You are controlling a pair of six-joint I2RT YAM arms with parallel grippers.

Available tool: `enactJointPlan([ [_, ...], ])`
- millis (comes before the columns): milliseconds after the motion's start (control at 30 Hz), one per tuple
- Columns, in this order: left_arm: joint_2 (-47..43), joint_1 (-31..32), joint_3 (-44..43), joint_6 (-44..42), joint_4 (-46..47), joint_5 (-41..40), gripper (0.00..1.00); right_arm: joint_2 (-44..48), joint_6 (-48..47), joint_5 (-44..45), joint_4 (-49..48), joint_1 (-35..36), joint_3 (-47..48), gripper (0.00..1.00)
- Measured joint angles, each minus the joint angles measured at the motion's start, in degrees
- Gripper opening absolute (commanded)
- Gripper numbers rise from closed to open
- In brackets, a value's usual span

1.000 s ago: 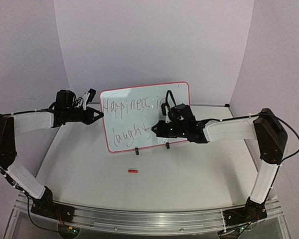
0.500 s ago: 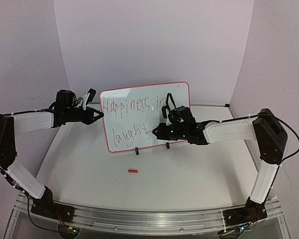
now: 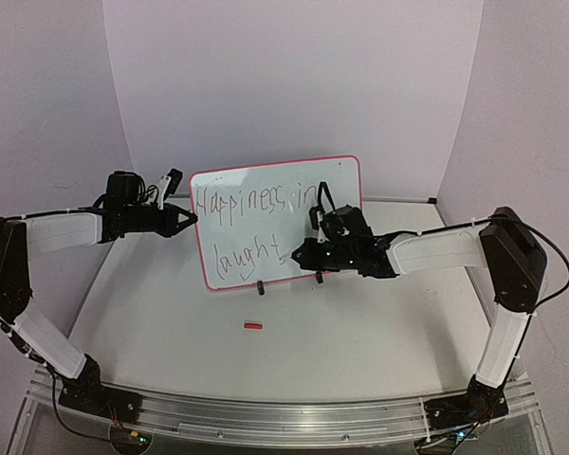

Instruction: Write a sentence on the whiteboard

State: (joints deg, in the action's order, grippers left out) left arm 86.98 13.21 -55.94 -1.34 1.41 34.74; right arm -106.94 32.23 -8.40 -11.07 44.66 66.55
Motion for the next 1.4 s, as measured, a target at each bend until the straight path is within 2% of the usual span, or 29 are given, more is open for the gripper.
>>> enactJointPlan([
  [867, 0.00, 0.00, 0.00, 0.02, 0.00, 0.00, 0.00, 1.95, 0.52, 0.27, 0.48, 0.00, -1.54, 0.00],
  [1400, 0.00, 0.01, 0.00, 0.00, 0.00, 0.00, 0.00, 2.75, -0.54, 3.69, 0.40, -0.02, 0.31, 0.00],
])
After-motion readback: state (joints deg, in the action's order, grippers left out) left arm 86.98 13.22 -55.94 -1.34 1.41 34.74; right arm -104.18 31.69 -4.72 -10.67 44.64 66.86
